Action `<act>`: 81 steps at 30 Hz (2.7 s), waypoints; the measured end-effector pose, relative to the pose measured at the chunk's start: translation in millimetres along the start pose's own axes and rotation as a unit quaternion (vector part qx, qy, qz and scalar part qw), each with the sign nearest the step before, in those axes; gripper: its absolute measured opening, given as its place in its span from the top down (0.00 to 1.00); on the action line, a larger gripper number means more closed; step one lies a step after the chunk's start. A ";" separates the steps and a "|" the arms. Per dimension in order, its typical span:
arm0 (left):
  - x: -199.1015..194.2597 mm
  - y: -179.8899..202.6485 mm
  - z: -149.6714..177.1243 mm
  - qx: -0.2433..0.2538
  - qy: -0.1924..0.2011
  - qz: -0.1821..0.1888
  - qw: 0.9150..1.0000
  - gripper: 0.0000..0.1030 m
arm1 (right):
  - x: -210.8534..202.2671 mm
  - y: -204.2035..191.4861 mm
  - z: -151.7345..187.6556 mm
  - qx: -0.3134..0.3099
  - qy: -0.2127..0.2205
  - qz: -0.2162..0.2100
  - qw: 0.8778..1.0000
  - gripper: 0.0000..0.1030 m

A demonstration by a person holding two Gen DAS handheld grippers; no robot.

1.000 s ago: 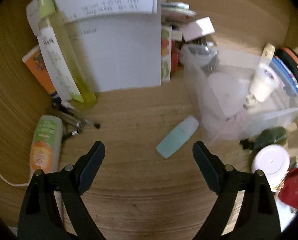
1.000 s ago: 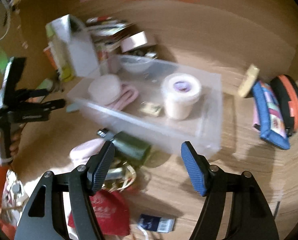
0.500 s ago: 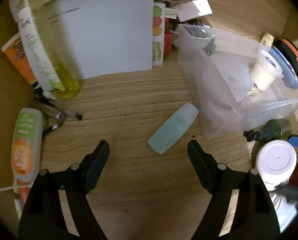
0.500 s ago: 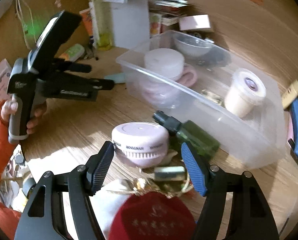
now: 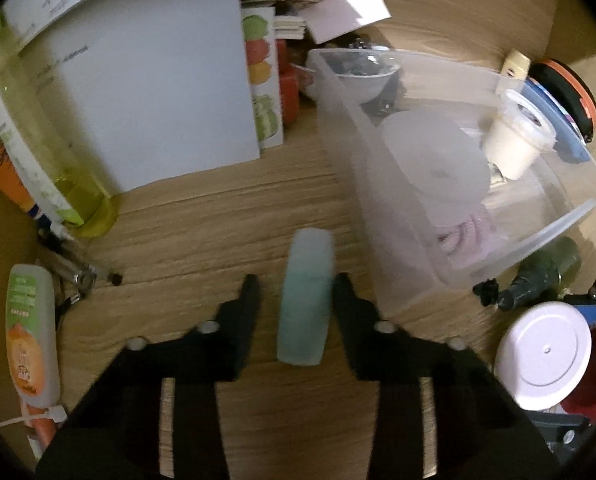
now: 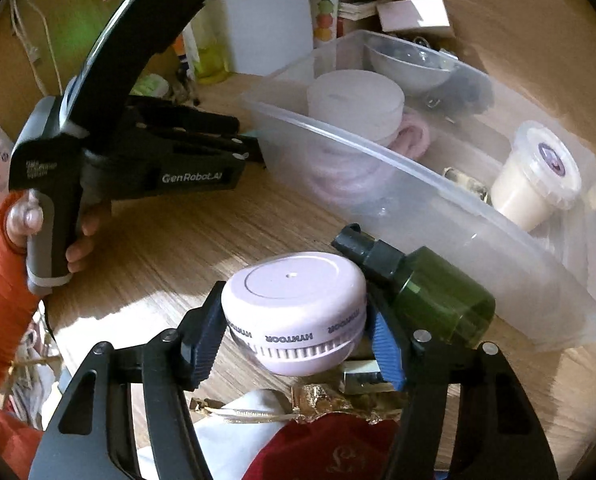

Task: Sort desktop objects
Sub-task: 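Grasp the mint-green tube with left tool while right tool grasps the pink round device, then place the mint-green tube in the clear bin with left tool while right tool places the pink device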

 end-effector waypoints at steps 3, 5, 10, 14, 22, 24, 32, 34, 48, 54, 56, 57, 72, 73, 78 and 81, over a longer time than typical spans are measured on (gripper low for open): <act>-1.5 -0.4 0.1 0.001 0.000 0.002 1.000 0.77 | -2.8 1.1 2.8 0.001 0.005 0.002 1.000 0.41; -2.4 -2.0 -3.6 -0.006 -0.001 0.001 1.000 0.77 | -8.4 1.1 4.7 0.000 0.012 0.001 1.000 0.41; -9.4 -20.0 -7.8 -0.034 0.010 -0.006 0.999 0.77 | -28.2 3.2 5.4 0.005 0.040 0.003 0.999 0.41; -29.3 -19.7 -2.6 -0.041 0.033 -0.017 0.998 0.77 | -43.2 8.6 1.8 0.015 0.060 0.006 0.998 0.41; -81.3 -15.3 10.9 -0.040 0.085 -0.014 0.995 0.77 | -74.9 31.4 -3.3 0.041 0.095 0.023 0.994 0.41; -90.7 -10.2 9.8 -0.037 0.095 -0.014 0.995 0.77 | -81.9 41.1 -6.0 0.051 0.105 0.032 0.993 0.41; -113.0 9.2 -2.0 -0.031 0.124 0.007 0.992 0.77 | -111.6 75.7 -14.1 0.079 0.135 0.066 0.986 0.41; -116.9 13.1 -7.6 -0.032 0.130 0.014 0.991 0.77 | -114.3 82.6 -17.9 0.082 0.139 0.072 0.984 0.41; -107.0 60.3 -51.3 0.003 0.136 0.062 0.989 0.77 | -96.7 118.6 -35.9 0.095 0.142 0.077 0.982 0.41; -84.2 86.2 -66.9 0.033 0.119 0.079 0.989 0.77 | -80.8 130.3 -37.8 0.098 0.126 0.077 0.984 0.41; -75.8 93.3 -70.3 0.043 0.112 0.080 0.990 0.77 | -76.8 132.7 -38.0 0.097 0.122 0.079 0.985 0.41; -71.6 96.3 -71.6 0.047 0.107 0.082 0.990 0.77 | -75.5 133.8 -38.3 0.095 0.121 0.080 0.985 0.41; -17.5 114.6 -78.1 0.060 0.045 0.102 0.992 0.77 | -54.7 146.4 -38.8 0.088 0.097 0.074 0.989 0.41; -15.7 115.3 -77.7 0.060 0.042 0.102 0.992 0.77 | -54.3 145.7 -39.1 0.087 0.096 0.075 0.989 0.41; -7.8 116.9 -75.3 0.061 0.032 0.100 0.993 0.77 | -48.7 139.7 -40.2 0.079 0.089 0.073 0.990 0.41; -6.3 116.5 -75.4 0.061 0.028 0.101 0.993 0.77 | -41.5 135.4 -39.5 0.074 0.079 0.075 0.991 0.41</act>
Point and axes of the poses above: each gripper's, at about its wrist camera, not at the fingertips, and x roughly the way its jaws point, y to its right, z to its underside, the point moved 4 cm from there along x, roughly the way its jaws point, and after that the axes turned 3 degrees about z, right-handed, at the moved point
